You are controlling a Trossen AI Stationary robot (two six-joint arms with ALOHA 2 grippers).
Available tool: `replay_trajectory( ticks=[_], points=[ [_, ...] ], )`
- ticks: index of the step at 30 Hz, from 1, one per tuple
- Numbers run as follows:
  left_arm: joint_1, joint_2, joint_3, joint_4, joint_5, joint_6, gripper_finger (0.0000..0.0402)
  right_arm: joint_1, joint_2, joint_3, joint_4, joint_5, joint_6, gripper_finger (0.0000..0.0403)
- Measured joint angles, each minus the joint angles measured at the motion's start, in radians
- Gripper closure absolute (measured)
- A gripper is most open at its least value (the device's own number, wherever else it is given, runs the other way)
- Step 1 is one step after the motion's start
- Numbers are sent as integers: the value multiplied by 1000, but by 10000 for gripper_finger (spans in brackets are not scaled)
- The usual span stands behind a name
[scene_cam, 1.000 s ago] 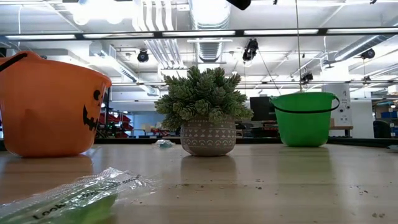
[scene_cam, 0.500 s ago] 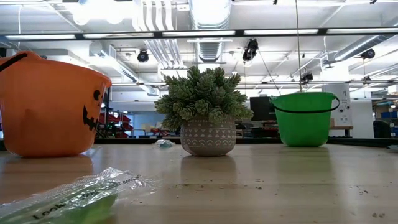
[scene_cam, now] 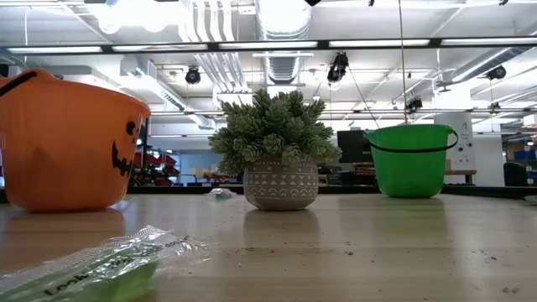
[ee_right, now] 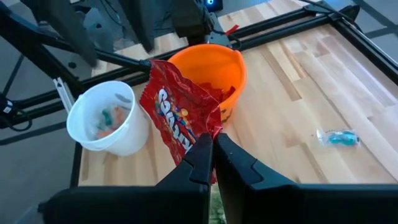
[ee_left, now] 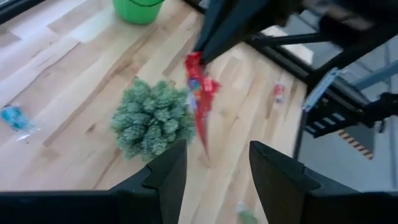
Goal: Sort candy
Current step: Put the red candy into the orange bucket
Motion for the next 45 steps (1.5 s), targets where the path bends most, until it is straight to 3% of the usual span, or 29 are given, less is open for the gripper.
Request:
replay_trajectory(
  ticks=[19, 23, 30, 37, 45],
  points=[
    [98, 100, 0, 29, 102, 176, 250, 0, 0, 7, 5, -6, -9, 394],
    [99, 109, 0, 27, 101, 228, 282, 0, 0, 7, 5, -8, -15, 394],
    [100, 100, 0, 24, 101, 278, 393, 0, 0, 7, 7, -8, -24, 394],
    [100, 98, 0, -28, 101, 293, 400, 0, 0, 7, 39, -8, -47, 390],
    [100, 87, 0, -133, 113, 308, 401, -2, 0, 7, 50, -8, -64, 347]
  ],
)
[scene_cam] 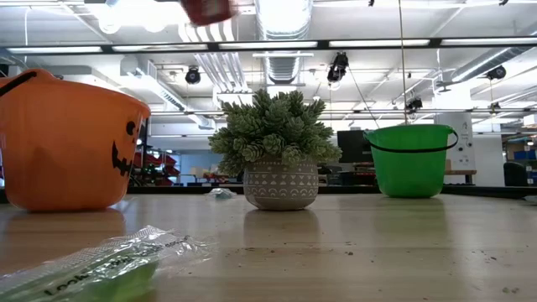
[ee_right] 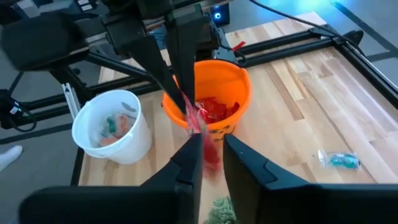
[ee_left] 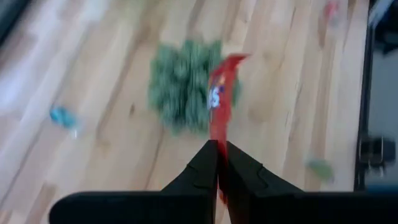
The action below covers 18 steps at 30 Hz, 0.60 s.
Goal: Sort candy
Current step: Put the red candy into the orange bucket, then put the white chocolate into the green bucket
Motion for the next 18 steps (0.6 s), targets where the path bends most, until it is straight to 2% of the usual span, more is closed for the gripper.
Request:
replay_trajectory(
  ticks=[6, 13, 18],
  points=[
    [-5, -49, 0, -192, 31, -4, 401, -4, 0, 0, -3, 48, 3, 306],
    [-4, -149, 0, -314, 31, 9, 402, -5, 0, -1, -9, 79, 3, 275],
    [-5, -213, 0, -306, 33, -16, 402, -5, 0, -1, -30, 87, 13, 264]
  ],
)
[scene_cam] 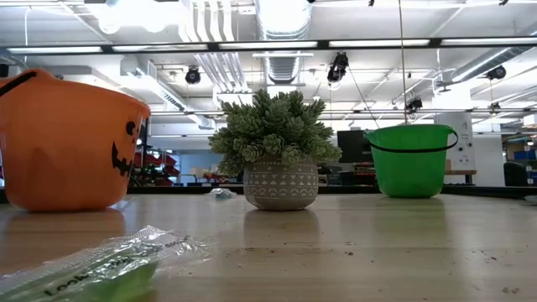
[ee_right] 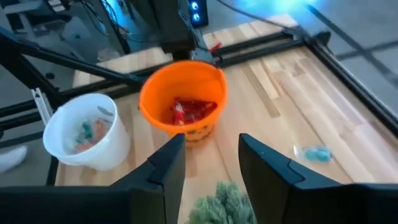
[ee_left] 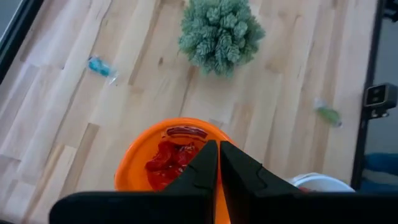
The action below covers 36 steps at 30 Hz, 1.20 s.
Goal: Sort candy
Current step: Put the white chocolate into the green bucket
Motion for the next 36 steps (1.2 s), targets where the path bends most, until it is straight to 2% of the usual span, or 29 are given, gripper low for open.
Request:
replay_trajectory(
  ticks=[3, 6, 8, 13, 18, 26, 32, 36],
  points=[
    [0, -34, 0, 0, -2, -6, 402, 3, 0, 0, -99, 1, 28, 259],
    [0, -71, 0, 0, -4, -5, 398, 5, 0, 0, -283, 14, 54, 251],
    [0, -103, 0, -1, 16, -5, 386, 5, 0, 0, -418, 23, 135, 243],
    [0, -182, 0, -20, 57, 12, 337, 16, 1, -1, -697, 26, 333, 219],
    [0, -224, 0, -18, 56, 58, 275, 30, 6, -2, -869, 21, 521, 193],
    [0, -260, 0, -18, 87, 147, 199, 32, 5, -93, -948, 18, 764, 164],
    [-1, -282, 0, -23, 105, 202, 188, 32, -2, -246, -947, 4, 907, 161],
    [-1, -302, 0, -52, 106, 206, 187, 32, -51, -371, -920, -30, 1002, 161]
  ],
)
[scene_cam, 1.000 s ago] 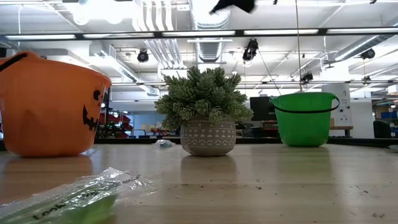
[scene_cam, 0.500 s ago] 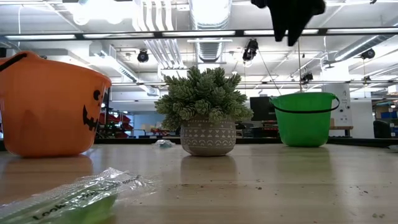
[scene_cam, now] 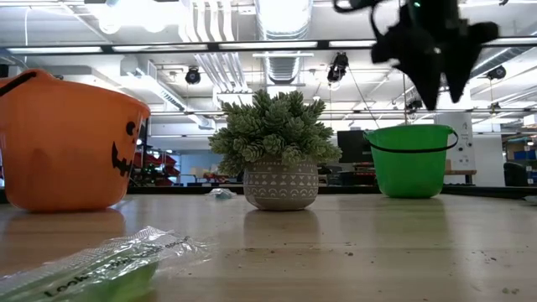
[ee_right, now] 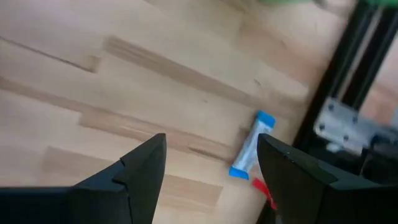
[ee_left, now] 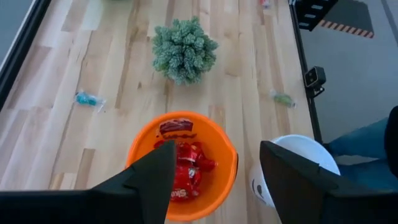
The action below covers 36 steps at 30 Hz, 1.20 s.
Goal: Sort candy
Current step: Put the white chocolate into the green bucket
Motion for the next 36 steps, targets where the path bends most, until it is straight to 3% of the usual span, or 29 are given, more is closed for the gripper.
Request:
replay_trajectory(
  ticks=[9, 19, 25, 36],
  points=[
    [0, -50, 0, -30, 0, 0, 187, 0, -243, -299, 172, -32, 245, 174],
    [0, -47, 0, -16, -37, 0, 187, 0, -419, -512, 261, -42, 298, 174],
    [0, -28, 0, -10, -41, 0, 187, 0, -460, -653, 332, -117, 360, 174],
    [0, -9, 0, -6, -40, -3, 187, 0, -392, -649, 383, -159, 406, 174]
  ],
)
